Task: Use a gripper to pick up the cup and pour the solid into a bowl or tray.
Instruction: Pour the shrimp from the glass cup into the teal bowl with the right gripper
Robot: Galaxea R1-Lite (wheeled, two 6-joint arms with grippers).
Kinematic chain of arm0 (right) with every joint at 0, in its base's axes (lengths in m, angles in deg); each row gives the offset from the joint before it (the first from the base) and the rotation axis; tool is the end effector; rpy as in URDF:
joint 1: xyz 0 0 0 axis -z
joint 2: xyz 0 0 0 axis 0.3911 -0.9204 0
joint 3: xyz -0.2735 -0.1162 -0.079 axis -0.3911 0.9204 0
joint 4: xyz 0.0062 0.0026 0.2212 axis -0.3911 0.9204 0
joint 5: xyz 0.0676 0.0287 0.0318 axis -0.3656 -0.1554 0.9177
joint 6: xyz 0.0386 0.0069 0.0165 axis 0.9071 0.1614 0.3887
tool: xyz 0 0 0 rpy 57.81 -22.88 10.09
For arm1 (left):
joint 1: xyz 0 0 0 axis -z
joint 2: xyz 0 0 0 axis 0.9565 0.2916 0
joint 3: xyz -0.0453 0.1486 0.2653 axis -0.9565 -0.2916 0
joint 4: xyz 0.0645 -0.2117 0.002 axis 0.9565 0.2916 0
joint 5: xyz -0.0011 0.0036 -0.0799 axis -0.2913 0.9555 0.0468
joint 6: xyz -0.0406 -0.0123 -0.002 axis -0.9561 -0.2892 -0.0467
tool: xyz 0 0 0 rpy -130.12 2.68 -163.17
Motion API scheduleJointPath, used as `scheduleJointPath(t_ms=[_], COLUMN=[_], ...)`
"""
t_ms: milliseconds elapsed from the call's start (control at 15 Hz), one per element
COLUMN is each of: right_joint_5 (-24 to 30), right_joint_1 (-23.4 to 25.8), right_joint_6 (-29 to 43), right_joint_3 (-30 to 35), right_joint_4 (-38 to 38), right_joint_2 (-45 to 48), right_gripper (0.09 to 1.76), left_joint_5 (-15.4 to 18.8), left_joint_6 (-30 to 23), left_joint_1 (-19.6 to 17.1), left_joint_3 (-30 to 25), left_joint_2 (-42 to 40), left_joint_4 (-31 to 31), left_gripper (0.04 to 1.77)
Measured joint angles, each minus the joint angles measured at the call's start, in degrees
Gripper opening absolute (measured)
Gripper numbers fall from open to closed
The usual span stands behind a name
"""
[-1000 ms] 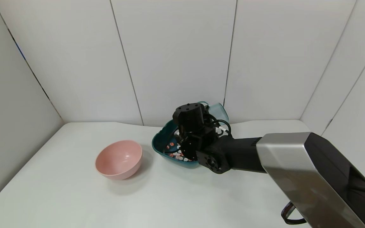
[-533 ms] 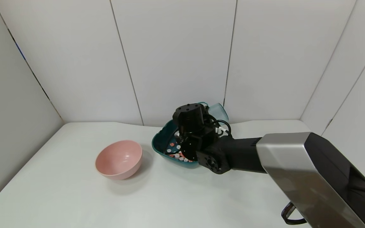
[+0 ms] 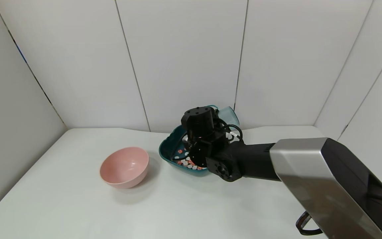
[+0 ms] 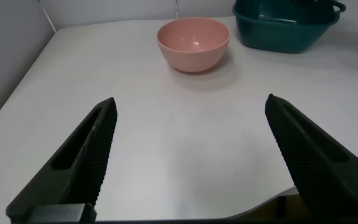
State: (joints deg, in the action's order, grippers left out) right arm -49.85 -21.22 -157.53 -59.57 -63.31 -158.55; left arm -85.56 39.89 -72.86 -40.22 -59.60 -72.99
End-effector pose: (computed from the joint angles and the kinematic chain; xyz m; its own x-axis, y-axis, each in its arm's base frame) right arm 0.4295 0.3659 0.1197 0.9459 -0.3084 -0.1007 -0.2205 -0.3836 -0.8968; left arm 0.0231 -0.0014 0.0749 0.9994 -0.0339 -0.0054 0.0341 0.9985 0.0427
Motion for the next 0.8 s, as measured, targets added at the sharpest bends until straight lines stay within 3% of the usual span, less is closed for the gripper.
scheduleJointPath(t_ms=[800], right_joint_5=[2.11], right_joint_1=[1.16], right_joint_6=[5.10], right_joint_3=[0.46], right_joint_4=[-0.24], right_joint_2=[1.68], right_gripper=[1.32], left_joint_5=[0.00], left_joint_6=[-0.02], left_joint_1=[0.00], left_joint_3=[0.00], left_joint_2=[0.00], left_joint_4=[0.00], left_gripper=[1.72])
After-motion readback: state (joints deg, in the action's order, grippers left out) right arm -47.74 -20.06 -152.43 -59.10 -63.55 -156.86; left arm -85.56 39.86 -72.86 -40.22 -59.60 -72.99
